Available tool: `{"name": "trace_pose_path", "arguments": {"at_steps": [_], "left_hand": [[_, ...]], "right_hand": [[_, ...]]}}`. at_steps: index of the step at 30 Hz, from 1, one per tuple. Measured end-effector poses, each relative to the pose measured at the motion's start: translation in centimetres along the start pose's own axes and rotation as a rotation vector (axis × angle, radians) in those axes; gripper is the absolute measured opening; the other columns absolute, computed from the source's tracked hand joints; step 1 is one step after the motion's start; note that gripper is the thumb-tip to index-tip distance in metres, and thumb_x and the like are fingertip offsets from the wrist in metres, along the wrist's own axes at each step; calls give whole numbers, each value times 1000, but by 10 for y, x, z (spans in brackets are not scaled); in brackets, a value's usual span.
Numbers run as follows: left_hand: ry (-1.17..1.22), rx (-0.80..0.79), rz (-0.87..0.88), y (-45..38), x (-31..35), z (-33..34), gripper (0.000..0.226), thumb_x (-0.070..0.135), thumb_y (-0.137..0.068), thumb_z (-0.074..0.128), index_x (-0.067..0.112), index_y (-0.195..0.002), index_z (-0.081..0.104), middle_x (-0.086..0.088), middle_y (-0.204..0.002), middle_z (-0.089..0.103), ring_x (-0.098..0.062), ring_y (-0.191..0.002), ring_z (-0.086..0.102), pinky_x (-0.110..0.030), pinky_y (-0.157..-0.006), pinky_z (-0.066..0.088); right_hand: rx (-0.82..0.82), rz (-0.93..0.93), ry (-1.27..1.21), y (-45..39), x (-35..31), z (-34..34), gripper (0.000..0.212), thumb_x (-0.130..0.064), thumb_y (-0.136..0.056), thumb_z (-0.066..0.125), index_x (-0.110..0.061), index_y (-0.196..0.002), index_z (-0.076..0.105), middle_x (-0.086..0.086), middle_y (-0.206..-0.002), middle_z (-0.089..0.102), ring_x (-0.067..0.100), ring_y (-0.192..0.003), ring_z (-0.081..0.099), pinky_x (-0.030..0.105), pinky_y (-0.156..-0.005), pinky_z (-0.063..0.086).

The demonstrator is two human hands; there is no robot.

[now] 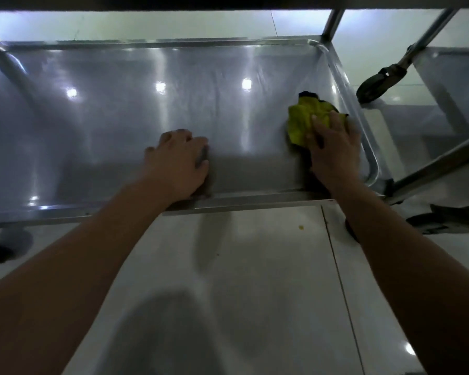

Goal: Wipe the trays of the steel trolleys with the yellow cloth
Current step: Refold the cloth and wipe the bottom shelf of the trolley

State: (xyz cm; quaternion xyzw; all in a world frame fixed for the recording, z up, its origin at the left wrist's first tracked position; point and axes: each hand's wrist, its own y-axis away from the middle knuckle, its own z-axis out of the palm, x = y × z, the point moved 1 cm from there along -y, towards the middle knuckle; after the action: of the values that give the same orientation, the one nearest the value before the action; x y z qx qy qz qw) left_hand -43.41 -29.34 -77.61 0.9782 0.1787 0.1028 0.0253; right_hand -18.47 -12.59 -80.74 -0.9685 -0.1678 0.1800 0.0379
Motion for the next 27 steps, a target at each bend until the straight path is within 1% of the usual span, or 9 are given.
{"name": "trace_pose_path", "arguments": {"at_steps": [3, 8, 10, 12, 15, 18, 21, 24, 27], "left_hand": [[-2, 11, -14, -11, 9, 7, 36, 45, -94, 52, 33, -127, 59, -3, -137, 50, -33, -125, 47, -58, -96, 45], [-48, 59, 30, -7, -4, 8, 43, 52, -91, 55, 37, -131, 56, 3, -142, 50, -29, -130, 45, -56, -96, 42], [-34, 97, -50, -1, -24, -1, 45, 53, -88, 60, 36, -131, 59, 1, -141, 51, -31, -130, 45, -57, -97, 41], [-29, 125, -127, 9, -51, -9, 39, 53, -87, 62, 35, -122, 64, -1, -137, 54, -34, -125, 49, -57, -97, 43], [-6, 48, -170, 21, -78, -13, 38, 55, -90, 57, 36, -122, 65, -2, -135, 55, -36, -123, 51, -57, -97, 46], [-69, -42, -128, 18, -79, -9, 48, 58, -93, 48, 27, -127, 62, -11, -131, 53, -36, -124, 50, -54, -98, 48], [-82, -27, -138, 19, -78, -6, 51, 63, -92, 45, 25, -122, 60, -10, -127, 52, -34, -123, 49, -54, -94, 49], [-109, -23, -134, 23, -83, 0, 56, 67, -92, 41, 30, -133, 52, -8, -138, 47, -34, -131, 42, -56, -96, 44], [-100, -43, -104, 22, -89, 3, 62, 67, -92, 40, 34, -145, 42, -10, -150, 38, -37, -140, 33, -62, -101, 39]], "right_hand": [[24, 71, 43, -9, 22, -14, 44, -32, -103, 45, -22, -146, 49, 10, -157, 35, 38, -147, 19, 54, -121, 17], [21, 145, -9, -15, 20, -19, 43, -29, -104, 46, -26, -147, 48, 5, -161, 30, 35, -151, 11, 54, -123, 11], [15, 150, -16, -16, 17, -20, 43, -30, -104, 46, -28, -147, 48, 4, -162, 28, 33, -152, 10, 54, -123, 9], [-1, 158, -20, -16, 13, -20, 43, -31, -103, 47, -30, -146, 48, 3, -163, 28, 32, -152, 9, 54, -122, 9], [-8, 117, 11, -13, -6, -12, 43, -34, -102, 47, -31, -145, 50, 5, -159, 33, 33, -150, 16, 53, -122, 14], [-15, -33, 35, -8, -55, 11, 42, -35, -100, 49, -31, -142, 53, 9, -154, 41, 35, -144, 26, 49, -118, 22], [-106, -164, 26, -3, -126, 45, 44, -39, -101, 45, -38, -144, 48, 7, -158, 33, 35, -146, 21, 49, -118, 20], [-263, -346, 48, -7, -205, 80, 46, -48, -103, 35, -45, -149, 37, 4, -164, 21, 35, -151, 9, 53, -120, 14], [-403, -469, 31, -16, -268, 96, 44, -51, -104, 32, -47, -148, 37, 3, -164, 20, 34, -151, 6, 58, -119, 15]]}}
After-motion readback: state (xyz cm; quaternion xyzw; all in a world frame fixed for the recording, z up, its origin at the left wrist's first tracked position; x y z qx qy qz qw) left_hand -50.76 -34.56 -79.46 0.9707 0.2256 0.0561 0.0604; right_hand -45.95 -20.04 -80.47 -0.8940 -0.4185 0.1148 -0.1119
